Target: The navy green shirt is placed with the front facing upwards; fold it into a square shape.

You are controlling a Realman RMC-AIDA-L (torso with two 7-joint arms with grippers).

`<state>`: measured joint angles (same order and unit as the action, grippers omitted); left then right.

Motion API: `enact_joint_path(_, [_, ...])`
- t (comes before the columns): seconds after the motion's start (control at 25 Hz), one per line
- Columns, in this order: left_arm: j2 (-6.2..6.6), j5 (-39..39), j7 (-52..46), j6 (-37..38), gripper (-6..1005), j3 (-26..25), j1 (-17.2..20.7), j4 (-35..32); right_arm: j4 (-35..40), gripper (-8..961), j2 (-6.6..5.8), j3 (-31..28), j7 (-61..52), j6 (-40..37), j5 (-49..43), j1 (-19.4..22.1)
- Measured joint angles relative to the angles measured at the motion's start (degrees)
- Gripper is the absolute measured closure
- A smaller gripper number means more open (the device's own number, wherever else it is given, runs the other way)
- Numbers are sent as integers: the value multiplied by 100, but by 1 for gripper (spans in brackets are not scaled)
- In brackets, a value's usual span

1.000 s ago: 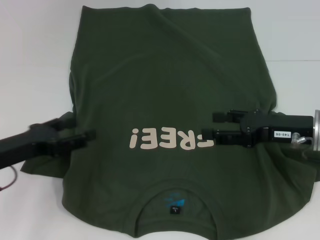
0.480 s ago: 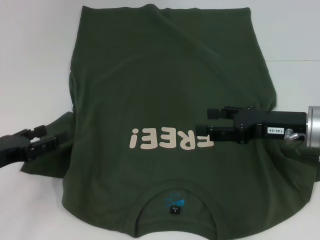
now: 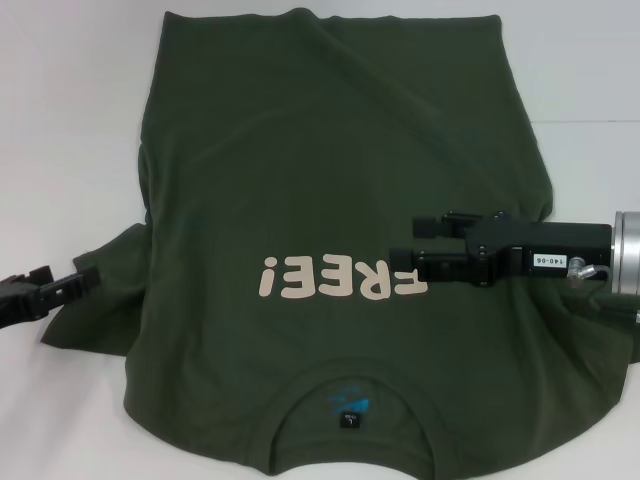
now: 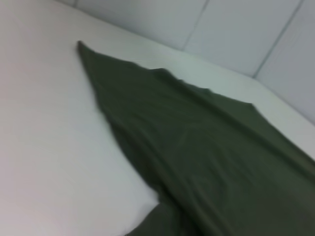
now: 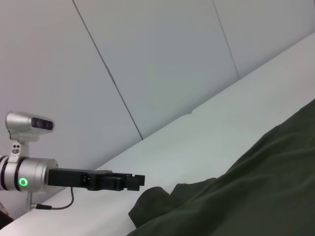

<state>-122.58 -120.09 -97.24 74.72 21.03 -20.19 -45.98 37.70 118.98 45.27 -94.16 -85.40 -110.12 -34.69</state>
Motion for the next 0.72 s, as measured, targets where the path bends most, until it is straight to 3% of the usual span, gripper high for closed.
enact_joint_path(0.72, [6, -353, -4, -308, 146, 331, -122, 155, 0, 99, 27, -101, 47, 5, 0, 25])
